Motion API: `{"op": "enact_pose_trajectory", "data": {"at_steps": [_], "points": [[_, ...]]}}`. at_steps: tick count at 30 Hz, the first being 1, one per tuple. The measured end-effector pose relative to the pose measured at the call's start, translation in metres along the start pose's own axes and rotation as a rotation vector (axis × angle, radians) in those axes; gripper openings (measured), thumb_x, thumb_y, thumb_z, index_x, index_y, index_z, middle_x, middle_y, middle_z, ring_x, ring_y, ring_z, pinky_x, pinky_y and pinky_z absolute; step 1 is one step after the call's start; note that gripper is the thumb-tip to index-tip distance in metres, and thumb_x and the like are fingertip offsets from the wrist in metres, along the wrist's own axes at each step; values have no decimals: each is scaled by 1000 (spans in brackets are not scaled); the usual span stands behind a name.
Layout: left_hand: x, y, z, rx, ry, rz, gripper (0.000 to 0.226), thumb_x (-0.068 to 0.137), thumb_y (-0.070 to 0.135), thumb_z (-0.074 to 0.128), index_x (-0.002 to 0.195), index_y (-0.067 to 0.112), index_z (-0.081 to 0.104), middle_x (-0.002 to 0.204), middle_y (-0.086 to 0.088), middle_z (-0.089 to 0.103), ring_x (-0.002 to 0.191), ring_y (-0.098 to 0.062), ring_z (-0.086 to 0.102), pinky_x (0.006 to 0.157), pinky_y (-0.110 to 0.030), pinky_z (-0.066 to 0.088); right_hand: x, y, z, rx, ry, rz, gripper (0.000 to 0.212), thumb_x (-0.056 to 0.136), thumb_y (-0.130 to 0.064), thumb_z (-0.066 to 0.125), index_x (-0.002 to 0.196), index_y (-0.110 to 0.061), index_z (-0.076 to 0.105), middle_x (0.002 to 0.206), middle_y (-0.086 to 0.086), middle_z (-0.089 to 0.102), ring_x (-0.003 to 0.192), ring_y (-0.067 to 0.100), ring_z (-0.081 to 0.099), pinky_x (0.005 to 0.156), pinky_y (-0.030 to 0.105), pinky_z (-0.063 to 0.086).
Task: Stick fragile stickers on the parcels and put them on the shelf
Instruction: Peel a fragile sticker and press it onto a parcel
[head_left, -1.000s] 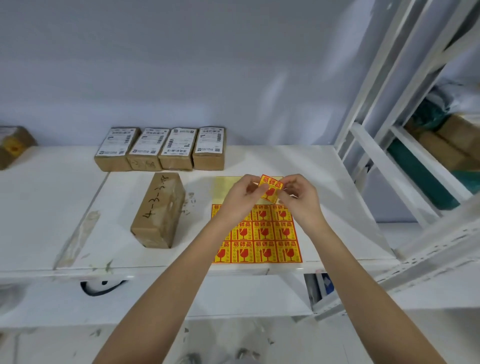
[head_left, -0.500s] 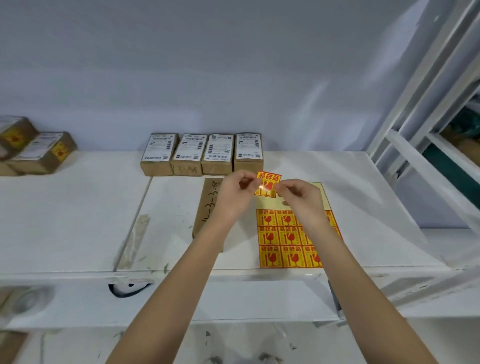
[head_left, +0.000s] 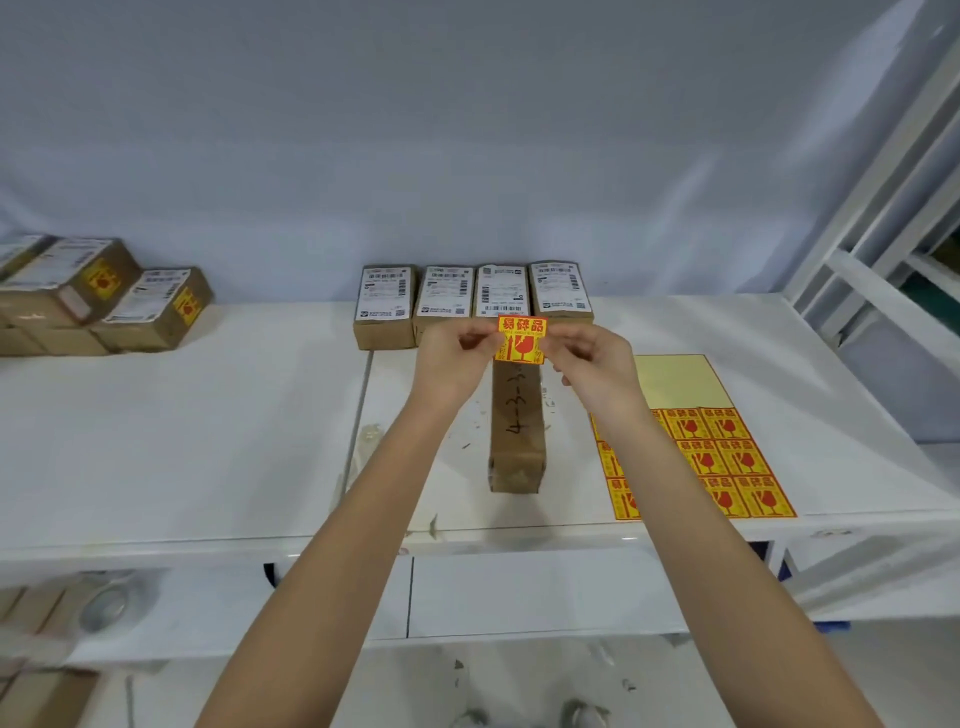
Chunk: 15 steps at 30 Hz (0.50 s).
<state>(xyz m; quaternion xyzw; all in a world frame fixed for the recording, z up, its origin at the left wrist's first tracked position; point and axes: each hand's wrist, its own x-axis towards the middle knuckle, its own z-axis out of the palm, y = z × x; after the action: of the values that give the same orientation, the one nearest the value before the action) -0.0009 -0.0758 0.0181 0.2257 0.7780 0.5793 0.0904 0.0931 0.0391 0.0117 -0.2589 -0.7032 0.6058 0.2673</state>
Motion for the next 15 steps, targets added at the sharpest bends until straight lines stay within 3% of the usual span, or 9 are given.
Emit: {"op": "enact_pose_trajectory", "data": {"at_steps": [5,9,11,15], "points": [[-4,-14,-8,-1,-79,-79,24,87,9,65,109,2,68,101,-13,68,84,-18,61,69,-16,45,-11,2,11,-13,57,86,20,84,-11,69,101,-11,60,71,-3,66,54,-9,57,60,15,41],[-9,-26,-5,-24,-126,-180,47,86,17,68,129,6,54,106,-15,66,99,-25,62,85,-31,47,-18,9,10,-66,92,184,23,80,-12,74,94,-11,55,71,-2,64,57,1,55,57,17,39],[-7,-29,-4,-23,-132,-199,48,83,18,71,128,9,54,104,-12,66,96,-22,61,86,-32,48,-18,11,9,-96,103,219,26,78,-13,75,94,-10,55,72,-2,62,60,4,54,53,16,39],[-10,-35,0,-52,-122,-244,37,79,17,74,112,12,58,94,-11,67,87,-20,62,72,-27,49,-15,14,9,-145,109,256,28,76,-13,77,94,-9,56,75,-2,60,62,5,53,54,18,39]]}}
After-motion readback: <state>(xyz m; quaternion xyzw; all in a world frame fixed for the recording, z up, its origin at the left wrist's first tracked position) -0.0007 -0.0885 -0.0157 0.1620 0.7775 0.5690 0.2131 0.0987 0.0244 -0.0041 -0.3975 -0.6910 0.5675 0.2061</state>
